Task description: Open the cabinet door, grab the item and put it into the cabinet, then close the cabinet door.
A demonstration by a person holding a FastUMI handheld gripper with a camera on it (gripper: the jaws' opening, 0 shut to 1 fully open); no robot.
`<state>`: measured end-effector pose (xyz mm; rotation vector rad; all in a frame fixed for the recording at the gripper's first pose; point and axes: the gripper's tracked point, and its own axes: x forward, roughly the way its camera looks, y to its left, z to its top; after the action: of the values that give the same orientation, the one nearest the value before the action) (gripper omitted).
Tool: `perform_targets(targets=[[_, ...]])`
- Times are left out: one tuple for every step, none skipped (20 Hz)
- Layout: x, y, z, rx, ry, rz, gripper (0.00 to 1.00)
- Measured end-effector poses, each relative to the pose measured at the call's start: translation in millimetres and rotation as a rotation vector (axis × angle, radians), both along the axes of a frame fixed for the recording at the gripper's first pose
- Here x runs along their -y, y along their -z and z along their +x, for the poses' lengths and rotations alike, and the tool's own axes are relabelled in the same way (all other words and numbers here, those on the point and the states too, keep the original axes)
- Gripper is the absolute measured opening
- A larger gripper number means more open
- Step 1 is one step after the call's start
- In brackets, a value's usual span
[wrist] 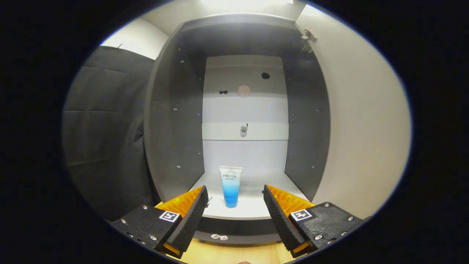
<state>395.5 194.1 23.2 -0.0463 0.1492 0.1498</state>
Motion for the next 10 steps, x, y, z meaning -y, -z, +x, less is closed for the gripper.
perform_targets(targets=[[2.7, -2.4, -13.4, 0.009, 0.000, 0.003, 0.94], [6.0, -3.8, -27.5, 0.015, 0.003, 0.009, 0.94], [10.1, -5.7, -41.4, 0.026, 0.008, 0.019, 0.94], [14.5, -8.8, -56.0, 0.044, 0.016, 0.033, 0.94], [18.8, -10.3, -69.6, 0.061, 0.023, 0.044, 0.94], [25.2, -12.1, -83.3, 0.072, 0.036, 0.051, 0.94], [30.5, -11.5, -95.9, 0.076, 0.045, 0.056, 0.94], [35.1, -11.1, -107.3, 0.074, 0.048, 0.064, 0.94], [38.8, -10.6, -117.7, 0.066, 0.047, 0.072, 0.94], [43.1, -12.4, -128.6, 0.068, 0.048, 0.081, 0.94]])
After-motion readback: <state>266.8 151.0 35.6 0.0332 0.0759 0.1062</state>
